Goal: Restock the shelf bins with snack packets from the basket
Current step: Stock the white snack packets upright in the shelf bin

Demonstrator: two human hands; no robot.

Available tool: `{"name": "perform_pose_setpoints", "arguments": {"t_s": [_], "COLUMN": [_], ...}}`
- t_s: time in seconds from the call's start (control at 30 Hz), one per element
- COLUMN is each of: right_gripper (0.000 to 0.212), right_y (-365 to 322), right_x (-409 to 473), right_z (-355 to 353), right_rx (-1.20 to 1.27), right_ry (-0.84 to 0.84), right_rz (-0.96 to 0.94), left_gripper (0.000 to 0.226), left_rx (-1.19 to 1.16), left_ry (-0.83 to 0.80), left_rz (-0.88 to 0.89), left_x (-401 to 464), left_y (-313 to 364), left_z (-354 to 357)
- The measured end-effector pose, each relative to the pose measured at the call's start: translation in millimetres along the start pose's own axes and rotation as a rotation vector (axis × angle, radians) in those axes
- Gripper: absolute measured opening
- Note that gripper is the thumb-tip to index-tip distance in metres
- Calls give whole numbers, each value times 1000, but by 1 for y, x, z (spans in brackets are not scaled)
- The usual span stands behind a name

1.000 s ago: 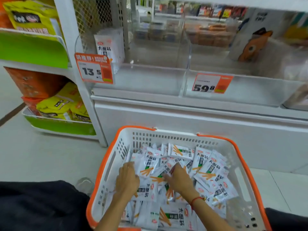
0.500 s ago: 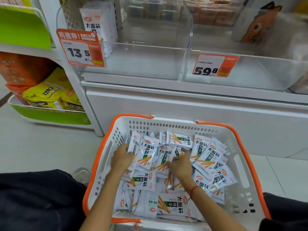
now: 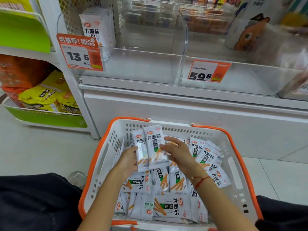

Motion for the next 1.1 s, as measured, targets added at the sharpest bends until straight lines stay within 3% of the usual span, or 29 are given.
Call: {"name": "perform_pose_setpoints", "arguments": {"t_s": [0.17,0.27,0.37,0.43,0.53,0.6,0.67,0.73,0.83,0.93,1.1], "right_gripper": [22,15,8,12,50,63,60,46,35,33,24], "right_y": [9,8,11,19,57,79,88,81,53,9,-26], "right_x": [-14,-18,-17,-11,-7,-13,-14,-8,5,4,-8], "right_z": [6,16,32,38,46,52,54,48,27,0,-8], "right_rx": [-215,-223,-250,-532,-1189,-1474,-1447,-1241,-904,-700,-737], "right_ry": [247,262,169,133,-19,-130,-172,-179,-265,-379,-474], "right_rz": [-253,-346,-385,-404,-339,-350,-338,-273,-113,-65,-119], "left_gripper": [37,33,35,38,54,67,64,34,26,33,50], "left_rx": [135,221,287,299,280,226,102,-65,-123,40,473], "left_ry": [31,69,126,200,238,223,211,191,158,133,-14], "left_rz": [64,168,276,335,367,303,217,175,156,229,304], "left_x": [-1,-2,-3,-7,-3,2,12,8,10,10,0], "left_y": [-2,5,17,27,36,33,24,22,20,27,17], "left_z": [11,5,-8,-22,-39,-43,-46,-41,-37,-35,4]}}
Point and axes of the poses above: each hand's wrist, its own x-axis towards the middle knuckle, its own z-axis out of the palm, y = z × x, the point moved 10 cm from there along x, towards the middle knuckle, and after that the axes turned 6 degrees about y, right-handed, at the moved point
